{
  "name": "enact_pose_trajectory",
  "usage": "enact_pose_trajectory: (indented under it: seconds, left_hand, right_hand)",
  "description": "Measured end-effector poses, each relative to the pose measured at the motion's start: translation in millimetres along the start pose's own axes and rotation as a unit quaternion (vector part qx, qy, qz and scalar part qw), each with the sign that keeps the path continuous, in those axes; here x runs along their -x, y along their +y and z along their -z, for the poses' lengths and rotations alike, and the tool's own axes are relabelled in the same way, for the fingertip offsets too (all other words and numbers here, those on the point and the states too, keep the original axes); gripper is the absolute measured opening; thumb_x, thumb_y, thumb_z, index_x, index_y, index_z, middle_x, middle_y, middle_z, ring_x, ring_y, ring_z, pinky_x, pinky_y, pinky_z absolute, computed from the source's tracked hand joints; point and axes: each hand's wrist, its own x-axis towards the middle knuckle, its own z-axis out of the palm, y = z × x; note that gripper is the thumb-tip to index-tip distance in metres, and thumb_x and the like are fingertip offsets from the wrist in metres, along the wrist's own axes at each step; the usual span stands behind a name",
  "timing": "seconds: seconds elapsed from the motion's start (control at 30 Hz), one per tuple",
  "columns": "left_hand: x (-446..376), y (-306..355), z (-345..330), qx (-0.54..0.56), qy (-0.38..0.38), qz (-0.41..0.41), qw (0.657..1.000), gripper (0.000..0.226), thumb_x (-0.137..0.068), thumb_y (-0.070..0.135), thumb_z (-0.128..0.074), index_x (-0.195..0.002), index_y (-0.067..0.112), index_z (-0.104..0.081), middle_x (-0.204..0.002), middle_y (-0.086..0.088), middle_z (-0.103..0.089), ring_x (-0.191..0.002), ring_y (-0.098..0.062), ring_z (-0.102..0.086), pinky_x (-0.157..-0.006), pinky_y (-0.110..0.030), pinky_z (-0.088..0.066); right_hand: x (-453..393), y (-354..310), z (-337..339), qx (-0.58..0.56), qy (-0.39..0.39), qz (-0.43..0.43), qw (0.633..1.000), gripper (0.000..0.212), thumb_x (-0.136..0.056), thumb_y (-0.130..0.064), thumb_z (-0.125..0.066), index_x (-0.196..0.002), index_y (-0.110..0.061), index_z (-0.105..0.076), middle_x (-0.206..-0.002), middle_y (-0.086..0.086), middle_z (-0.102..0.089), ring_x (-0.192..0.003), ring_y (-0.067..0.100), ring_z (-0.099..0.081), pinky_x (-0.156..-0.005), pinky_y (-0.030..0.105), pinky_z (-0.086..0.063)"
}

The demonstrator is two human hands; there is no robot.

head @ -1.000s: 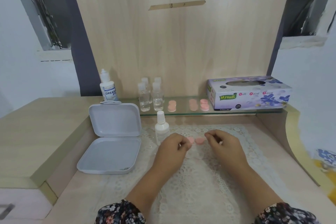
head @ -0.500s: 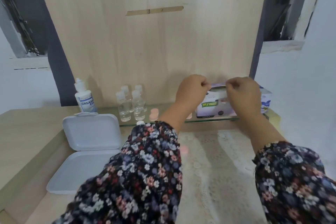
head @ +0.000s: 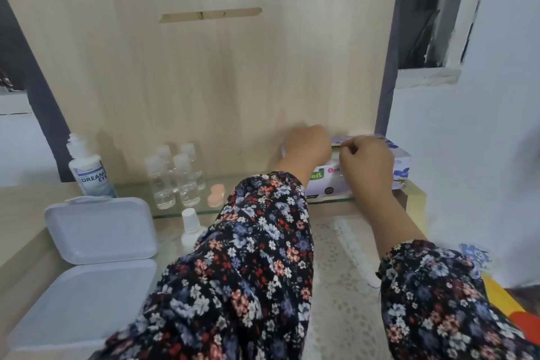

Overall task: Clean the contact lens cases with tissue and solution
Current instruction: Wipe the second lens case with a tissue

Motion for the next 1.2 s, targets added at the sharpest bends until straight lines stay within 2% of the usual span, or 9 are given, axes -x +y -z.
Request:
enact_pose_trajectory:
  seconds: [0.2, 0.27, 0.37, 0.5, 0.7, 0.97, 1.03, 1.1, 1.2]
  left_hand:
    - [0.8, -1.1, 1.0, 0.005, -0.032, 0.009, 0.999, 0.006, -0.088, 0.012, -0.051, -0.083, 0.015, -0.053, -0.106, -0.012, -0.066, -0.099, -0.032, -0.061, -0.081, -0.035, -0.05]
    - [2.9, -0.6, 0.3, -0.029, -0.021, 0.0, 0.999, 0.01, -0.09, 0.011, -0.048, -0.092, 0.013, -0.057, -0.117, -0.014, -0.062, -0.108, -0.032, -0.056, -0.087, -0.037, -0.047]
    - [9.0, 2.3, -0.6, -0.103, 0.002, -0.012, 0.995, 0.035, -0.093, 0.016, -0.046, -0.127, 0.011, -0.055, -0.144, -0.015, -0.036, -0.134, -0.033, -0.029, -0.106, -0.041, -0.028]
    - [17.2, 4.3, 5.4, -0.117, -0.041, -0.005, 0.992, 0.044, -0.095, 0.015, -0.04, -0.139, 0.015, -0.046, -0.154, -0.013, -0.016, -0.141, -0.034, -0.01, -0.112, -0.044, -0.016]
    - [14.2, 6.1, 5.7, -0.075, -0.021, 0.009, 0.997, 0.041, -0.092, 0.009, -0.042, -0.133, 0.011, -0.05, -0.151, -0.014, -0.022, -0.136, -0.035, -0.02, -0.109, -0.043, -0.023]
    - [3.5, 0.7, 0.1, -0.042, -0.036, 0.017, 0.998, 0.038, -0.094, 0.015, -0.045, -0.132, 0.01, -0.052, -0.145, -0.014, -0.031, -0.133, -0.035, -0.026, -0.109, -0.042, -0.027]
    - [-1.0, -0.1, -2.1, -0.014, -0.048, 0.009, 0.999, 0.03, -0.093, 0.024, -0.052, -0.12, 0.015, -0.063, -0.131, -0.011, -0.048, -0.126, -0.032, -0.039, -0.105, -0.042, -0.036]
    - [-4.1, 0.6, -4.0, 0.011, -0.058, -0.007, 0.998, 0.024, -0.085, 0.036, -0.057, -0.1, 0.025, -0.072, -0.106, -0.004, -0.062, -0.108, -0.029, -0.055, -0.097, -0.045, -0.044]
    - [-11.7, -0.2, -6.6, 0.002, -0.09, -0.011, 0.996, 0.024, -0.077, 0.04, -0.056, -0.087, 0.025, -0.072, -0.088, -0.002, -0.062, -0.092, -0.028, -0.056, -0.095, -0.048, -0.045]
  right_hand:
    - [0.5, -1.5, 0.4, 0.008, 0.005, 0.009, 1.0, 0.024, -0.08, -0.007, -0.048, -0.07, -0.003, -0.069, -0.066, 0.013, -0.063, -0.065, 0.031, -0.054, -0.065, 0.042, -0.046]
    - [0.8, -0.9, -0.3, 0.006, 0.005, 0.011, 1.0, 0.024, -0.079, -0.008, -0.047, -0.068, -0.004, -0.067, -0.064, 0.013, -0.062, -0.064, 0.031, -0.053, -0.064, 0.042, -0.046]
    - [0.8, -1.0, -1.2, 0.004, 0.009, 0.013, 1.0, 0.029, -0.076, -0.014, -0.041, -0.066, -0.004, -0.066, -0.062, 0.013, -0.06, -0.062, 0.032, -0.052, -0.063, 0.043, -0.046]
    - [0.3, -0.5, -1.6, 0.011, 0.006, 0.012, 1.0, 0.027, -0.079, -0.011, -0.043, -0.067, -0.002, -0.067, -0.064, 0.014, -0.061, -0.063, 0.032, -0.053, -0.065, 0.043, -0.047]
    - [0.3, 0.1, -1.4, 0.022, -0.003, 0.007, 1.0, 0.025, -0.08, -0.008, -0.047, -0.068, -0.004, -0.068, -0.067, 0.013, -0.063, -0.065, 0.031, -0.054, -0.065, 0.043, -0.047]
    - [0.9, -0.3, -0.2, 0.009, -0.003, 0.007, 1.0, 0.024, -0.079, -0.007, -0.047, -0.066, -0.005, -0.067, -0.063, 0.012, -0.061, -0.063, 0.03, -0.053, -0.063, 0.041, -0.046]
    - [1.0, 0.3, -1.2, 0.005, 0.0, 0.008, 1.0, 0.025, -0.079, -0.008, -0.047, -0.066, -0.007, -0.068, -0.063, 0.012, -0.062, -0.064, 0.029, -0.053, -0.063, 0.04, -0.046]
    - [0.7, 0.9, -1.9, 0.005, 0.001, 0.008, 1.0, 0.026, -0.08, -0.01, -0.048, -0.071, -0.009, -0.072, -0.067, 0.011, -0.064, -0.067, 0.028, -0.054, -0.065, 0.04, -0.046]
    - [0.9, 1.3, -2.1, 0.002, -0.001, 0.006, 1.0, 0.026, -0.08, -0.01, -0.049, -0.076, -0.01, -0.075, -0.072, 0.01, -0.067, -0.071, 0.028, -0.056, -0.069, 0.042, -0.047]
